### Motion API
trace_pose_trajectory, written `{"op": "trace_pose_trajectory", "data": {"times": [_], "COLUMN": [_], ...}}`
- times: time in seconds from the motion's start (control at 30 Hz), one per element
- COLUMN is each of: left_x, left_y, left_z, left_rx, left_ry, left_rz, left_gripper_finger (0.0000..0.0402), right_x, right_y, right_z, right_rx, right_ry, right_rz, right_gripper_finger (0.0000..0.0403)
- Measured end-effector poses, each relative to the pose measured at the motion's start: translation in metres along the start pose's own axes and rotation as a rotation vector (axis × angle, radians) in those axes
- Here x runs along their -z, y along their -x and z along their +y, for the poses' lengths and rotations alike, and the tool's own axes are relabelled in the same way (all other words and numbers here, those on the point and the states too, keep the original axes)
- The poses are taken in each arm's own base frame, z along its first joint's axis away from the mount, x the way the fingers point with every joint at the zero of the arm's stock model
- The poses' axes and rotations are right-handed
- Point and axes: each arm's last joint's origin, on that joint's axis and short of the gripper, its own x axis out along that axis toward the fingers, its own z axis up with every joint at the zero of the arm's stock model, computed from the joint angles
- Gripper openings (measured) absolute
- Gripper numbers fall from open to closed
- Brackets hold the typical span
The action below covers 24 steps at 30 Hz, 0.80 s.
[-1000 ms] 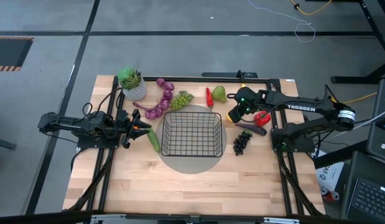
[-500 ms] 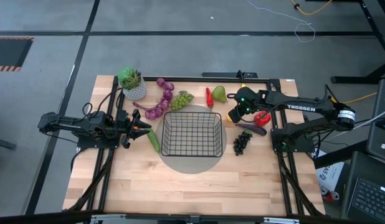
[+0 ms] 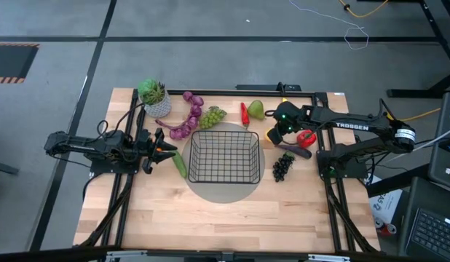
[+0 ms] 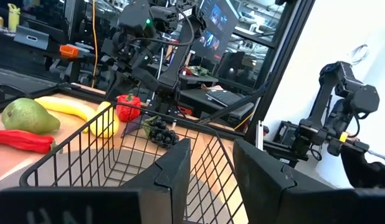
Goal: Build produce basket
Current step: Put the yellow pear into the black wire basket
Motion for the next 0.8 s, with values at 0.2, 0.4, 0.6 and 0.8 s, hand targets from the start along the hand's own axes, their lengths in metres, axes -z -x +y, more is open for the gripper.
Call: {"op": "trace_pose_trajectory", "data": {"times": [0.2,0.4,0.6,0.8], "left_x": [0.0,0.0,0.0,0.0], "left_y": [0.0,0.0,0.0,0.0], "left_z": [0.0,0.0,0.0,0.0], "left_rx": [0.0,0.0,0.0,0.0], "left_ry": [0.001,0.001,0.002,0.004], "left_rz": [0.0,0.0,0.0,0.0], "left_gripper_finger": [0.0115,0.0115,0.0115,0.0115], "right_x": [-0.003,-0.022,-0.045,-0.059], "right_y": [0.002,0.017,0.042,0.073], "right_z": [0.001,0.005,0.016,0.043], "right_rx": [-0.006,-0.025,-0.066,-0.155], "right_ry": [0.071,0.109,0.157,0.269], "right_rz": [-0.018,-0.09,-0.193,-0.302], "right_gripper_finger": [0.0002,0.0002,0.0001,0.0001]}}
